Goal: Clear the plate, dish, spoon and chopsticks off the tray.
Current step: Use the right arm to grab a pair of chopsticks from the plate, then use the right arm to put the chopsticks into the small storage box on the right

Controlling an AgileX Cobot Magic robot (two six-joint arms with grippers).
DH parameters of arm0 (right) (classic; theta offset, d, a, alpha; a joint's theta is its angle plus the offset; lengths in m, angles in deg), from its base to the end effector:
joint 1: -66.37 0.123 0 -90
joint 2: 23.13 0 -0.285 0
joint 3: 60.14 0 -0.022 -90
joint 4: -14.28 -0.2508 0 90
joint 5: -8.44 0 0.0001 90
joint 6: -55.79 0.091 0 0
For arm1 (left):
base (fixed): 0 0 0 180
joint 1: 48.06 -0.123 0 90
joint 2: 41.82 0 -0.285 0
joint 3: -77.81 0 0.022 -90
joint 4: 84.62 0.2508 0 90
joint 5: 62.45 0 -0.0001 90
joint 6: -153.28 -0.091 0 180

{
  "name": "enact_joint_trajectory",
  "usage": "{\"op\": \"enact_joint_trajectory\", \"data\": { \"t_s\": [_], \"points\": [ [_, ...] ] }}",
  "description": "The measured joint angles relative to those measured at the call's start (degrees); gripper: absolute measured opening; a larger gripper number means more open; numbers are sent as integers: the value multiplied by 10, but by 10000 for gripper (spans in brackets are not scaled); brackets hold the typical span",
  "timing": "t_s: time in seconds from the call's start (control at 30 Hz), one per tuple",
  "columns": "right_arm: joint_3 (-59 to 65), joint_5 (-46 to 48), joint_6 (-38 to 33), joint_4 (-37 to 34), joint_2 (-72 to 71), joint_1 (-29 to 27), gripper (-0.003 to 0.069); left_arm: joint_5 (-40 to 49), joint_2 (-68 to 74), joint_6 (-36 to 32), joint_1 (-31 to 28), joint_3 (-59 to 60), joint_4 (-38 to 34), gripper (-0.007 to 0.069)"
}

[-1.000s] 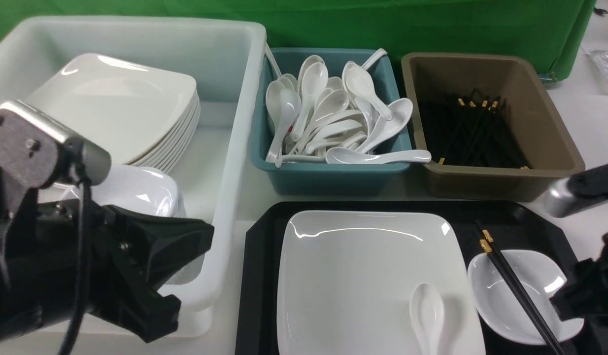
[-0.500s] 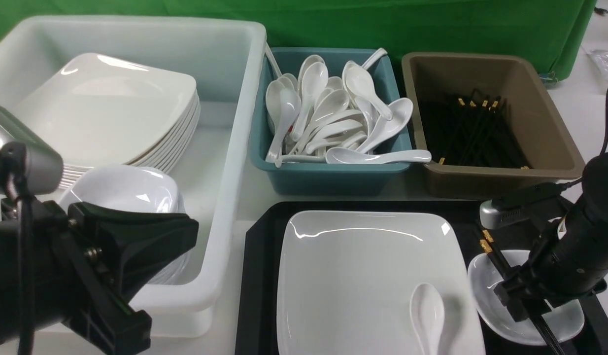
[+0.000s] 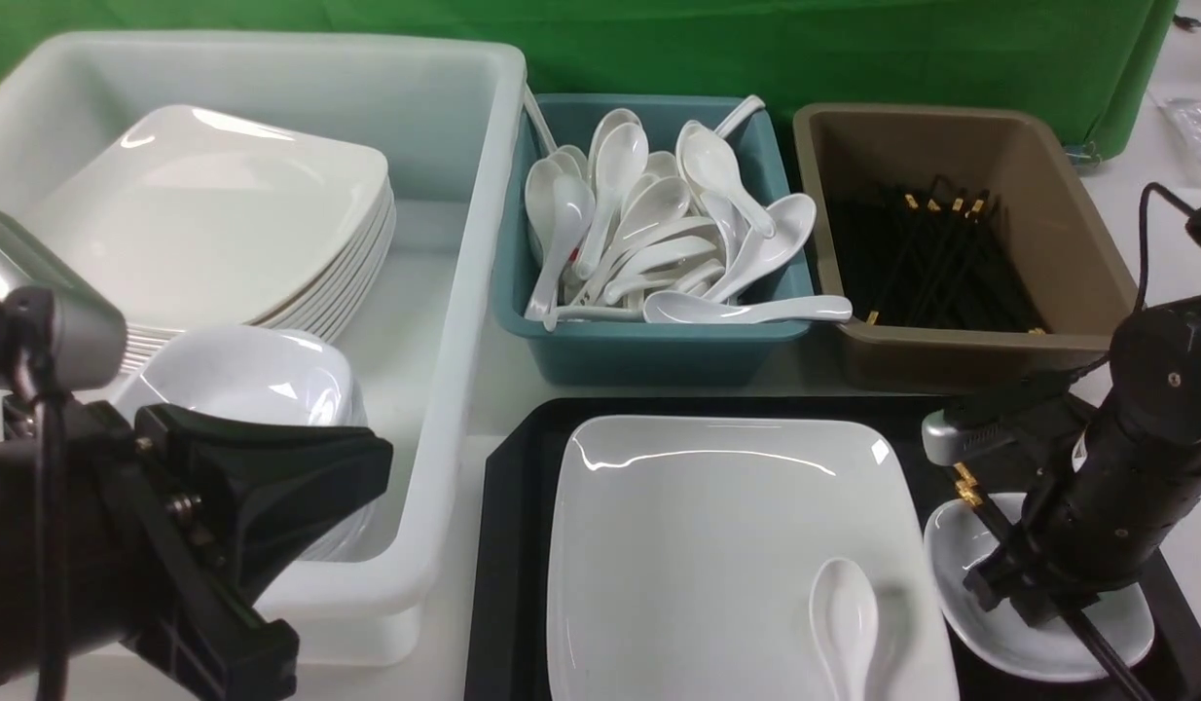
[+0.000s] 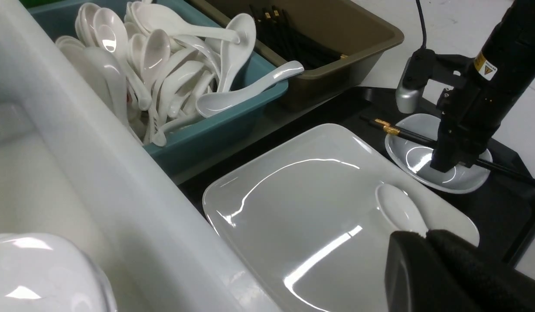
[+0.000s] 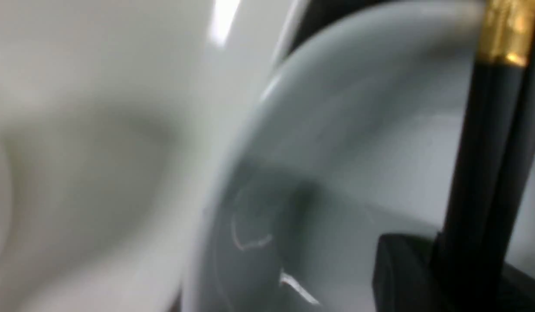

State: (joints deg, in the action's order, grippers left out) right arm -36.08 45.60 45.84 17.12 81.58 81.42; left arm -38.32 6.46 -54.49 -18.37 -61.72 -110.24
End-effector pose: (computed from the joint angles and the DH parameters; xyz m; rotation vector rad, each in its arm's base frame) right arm 0.2940 0.0762 0.1705 -0.6770 2.8143 -0.0345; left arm 0.1174 -0.0855 0.3314 0.6826 1.8324 -0.4677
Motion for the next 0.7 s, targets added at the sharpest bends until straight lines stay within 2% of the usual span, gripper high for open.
{"op": "enact_joint_trajectory", "data": {
  "t_s": [0.17, 0.27, 0.37, 0.53, 0.7],
  "points": [
    [-47, 40, -36, -50, -70, 0, 120, -23, 0, 0, 0, 0, 0, 17],
    [-122, 16, -57, -89, -88, -1, 120, -50, 0, 0, 0, 0, 0, 17],
    [-181, -7, -51, -99, -73, -9, 120, -60, 0, 0, 0, 0, 0, 17],
    [-413, -56, -1, -102, 78, -56, 120, -63, 0, 0, 0, 0, 0, 17],
    [-566, -78, 78, -102, 206, -87, 128, -62, 0, 0, 0, 0, 0, 17]
  ]
}}
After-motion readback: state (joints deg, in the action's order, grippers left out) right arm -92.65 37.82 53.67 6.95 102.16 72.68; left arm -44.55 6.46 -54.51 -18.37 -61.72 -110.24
